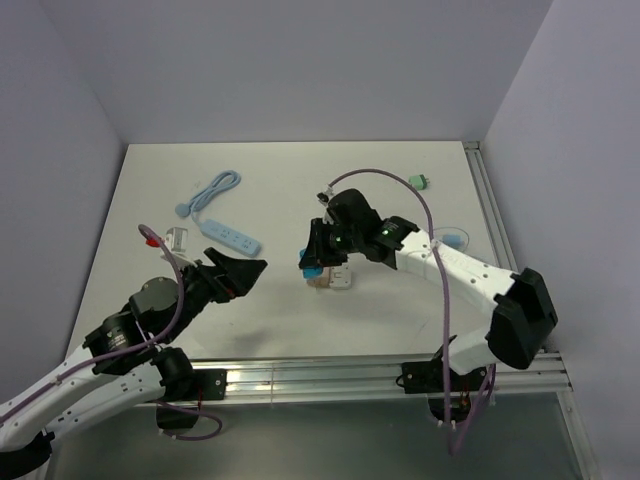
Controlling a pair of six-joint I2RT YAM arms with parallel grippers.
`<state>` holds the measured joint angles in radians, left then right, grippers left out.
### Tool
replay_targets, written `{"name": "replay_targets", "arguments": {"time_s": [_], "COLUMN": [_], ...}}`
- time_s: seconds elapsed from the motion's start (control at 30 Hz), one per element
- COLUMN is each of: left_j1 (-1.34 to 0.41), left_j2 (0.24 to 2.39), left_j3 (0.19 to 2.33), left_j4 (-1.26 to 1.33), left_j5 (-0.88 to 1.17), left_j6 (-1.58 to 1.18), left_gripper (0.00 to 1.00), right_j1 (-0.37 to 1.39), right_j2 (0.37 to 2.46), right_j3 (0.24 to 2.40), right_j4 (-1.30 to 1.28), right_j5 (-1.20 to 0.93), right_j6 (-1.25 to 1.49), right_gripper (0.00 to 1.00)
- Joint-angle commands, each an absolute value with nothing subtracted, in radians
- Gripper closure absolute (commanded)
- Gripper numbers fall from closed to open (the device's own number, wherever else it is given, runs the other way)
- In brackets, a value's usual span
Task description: Insert the plug
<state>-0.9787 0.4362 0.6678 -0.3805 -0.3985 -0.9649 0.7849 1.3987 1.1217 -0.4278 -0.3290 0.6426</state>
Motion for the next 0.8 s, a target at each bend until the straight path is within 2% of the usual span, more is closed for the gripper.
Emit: {"name": "replay_targets", "arguments": {"time_s": [0.0,0.37,0.77], "left_j1": [-0.979,-0.979,-0.979], "left_j2": [0.46,0.489,0.489], "left_j3": [0.661,0.64,0.637], "left_j4": [-0.358,-0.249,-0.181], "left_j5": [-0.394,-0.287,-0.249], "left_j6": [-1.043,-1.025,-0.999], "left_gripper": [0.03,0.04,0.05], "right_j1": [0.727,0.718,0.718], "right_j2": [1.463,1.656,1.709], "right_j3": [1.157,1.308,1.356], "right_j4": [-0.526,-0.669,-0.758], "right_j5": [-0.23,-0.074,-0.029], "right_j6": [0.739,0.769,0.792], "right_gripper": [1.0,1.0,1.0]}}
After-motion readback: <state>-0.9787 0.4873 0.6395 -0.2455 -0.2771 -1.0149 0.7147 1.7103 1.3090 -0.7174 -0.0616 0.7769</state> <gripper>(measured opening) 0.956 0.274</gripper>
